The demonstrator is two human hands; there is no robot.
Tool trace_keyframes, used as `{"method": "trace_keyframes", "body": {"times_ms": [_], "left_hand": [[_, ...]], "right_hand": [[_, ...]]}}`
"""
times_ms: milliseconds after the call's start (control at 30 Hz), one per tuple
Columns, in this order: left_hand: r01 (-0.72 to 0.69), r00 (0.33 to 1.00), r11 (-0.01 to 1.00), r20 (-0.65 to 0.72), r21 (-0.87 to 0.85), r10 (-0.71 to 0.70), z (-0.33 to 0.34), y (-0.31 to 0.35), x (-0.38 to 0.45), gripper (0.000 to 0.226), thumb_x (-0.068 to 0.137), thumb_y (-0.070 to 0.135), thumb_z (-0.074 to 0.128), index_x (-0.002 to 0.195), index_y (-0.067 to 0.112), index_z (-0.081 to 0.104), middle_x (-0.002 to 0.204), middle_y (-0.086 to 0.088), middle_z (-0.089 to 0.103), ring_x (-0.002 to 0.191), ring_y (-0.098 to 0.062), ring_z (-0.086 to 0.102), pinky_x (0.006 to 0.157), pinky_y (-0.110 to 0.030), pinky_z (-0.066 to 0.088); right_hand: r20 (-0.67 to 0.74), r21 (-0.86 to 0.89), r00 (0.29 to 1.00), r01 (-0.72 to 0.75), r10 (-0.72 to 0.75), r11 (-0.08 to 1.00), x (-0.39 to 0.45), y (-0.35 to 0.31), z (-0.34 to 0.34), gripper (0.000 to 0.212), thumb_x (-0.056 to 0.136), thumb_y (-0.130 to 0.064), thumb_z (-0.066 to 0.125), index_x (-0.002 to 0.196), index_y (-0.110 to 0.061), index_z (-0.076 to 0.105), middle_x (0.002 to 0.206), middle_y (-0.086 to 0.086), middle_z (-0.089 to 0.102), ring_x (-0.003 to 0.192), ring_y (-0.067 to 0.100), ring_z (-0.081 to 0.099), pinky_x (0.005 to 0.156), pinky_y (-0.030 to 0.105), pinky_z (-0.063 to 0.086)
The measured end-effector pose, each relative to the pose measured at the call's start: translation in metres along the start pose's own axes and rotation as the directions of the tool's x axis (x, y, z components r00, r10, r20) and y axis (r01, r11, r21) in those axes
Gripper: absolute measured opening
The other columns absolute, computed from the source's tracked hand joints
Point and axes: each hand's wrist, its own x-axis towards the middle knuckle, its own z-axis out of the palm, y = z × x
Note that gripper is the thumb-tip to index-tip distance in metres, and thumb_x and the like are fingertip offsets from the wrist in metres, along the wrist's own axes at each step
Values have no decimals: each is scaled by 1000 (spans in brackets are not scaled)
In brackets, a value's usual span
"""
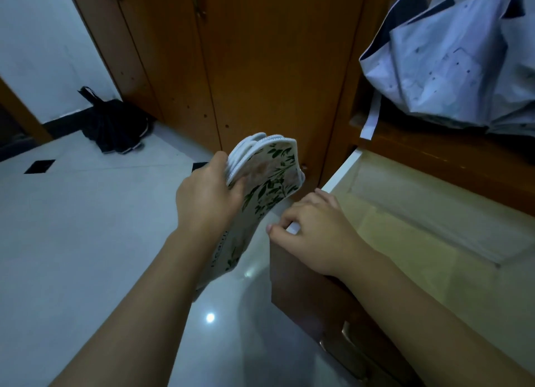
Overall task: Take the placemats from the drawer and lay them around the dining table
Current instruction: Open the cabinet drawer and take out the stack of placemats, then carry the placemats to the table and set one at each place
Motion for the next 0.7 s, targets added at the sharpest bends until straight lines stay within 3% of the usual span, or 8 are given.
{"method": "trace_keyframes", "body": {"times_ms": [167,333,433,500,567,633,700], "left_hand": [[2,999,1000,36,-3,-2,4,-4,-17,22,88,32,62,88,22,43,65,5,47,57,-23,45,47,-28,24],[65,997,997,53,-51,-62,-5,-2,-51,19,90,33,60,88,20,47,65,5,53,55,-20,50,48,-30,39],[144,989,983,55,-114,-139,-26,10,-72,20,90,33,61,85,23,45,64,8,49,54,-13,48,47,-28,34],[246,969,951,60,-189,-239,-47,23,-82,24,91,31,62,81,27,40,61,10,46,53,-9,46,46,-19,27],[350,936,901,69,-256,-345,-71,34,-90,28,92,31,62,76,31,39,60,9,48,58,-9,51,46,-16,33],[422,906,858,91,-293,-414,-98,43,-94,26,92,32,62,75,31,41,60,6,51,63,-8,53,51,-15,38],[464,885,841,112,-280,-451,-128,49,-91,24,91,33,62,77,28,43,61,4,52,59,-12,52,47,-18,35]], "right_hand": [[-10,10,1000,-7,7,1000,-1,5,5,40,87,-63,41,70,-33,62,75,-15,53,94,2,38,116,33,13],[-18,47,1000,-6,7,999,1,8,9,38,86,-64,41,65,-37,57,80,-17,57,98,-1,38,117,33,10],[-61,71,998,-23,27,997,2,1,5,35,86,-59,45,61,-35,53,74,-17,53,93,1,42,115,40,20],[-51,93,998,-21,26,995,0,-6,-3,28,87,-56,48,69,-35,55,77,-18,55,92,2,43,110,45,29],[-7,131,999,-36,37,991,-4,-16,-14,19,87,-52,52,84,-34,59,94,-15,60,99,6,46,103,45,37],[32,184,997,-72,67,980,-10,-28,-29,18,87,-45,58,96,-30,62,109,-9,60,108,12,48,94,39,43],[51,249,994,-102,92,963,-15,-48,-53,20,87,-39,61,103,-26,63,113,-7,57,110,13,48,90,33,43]]}}
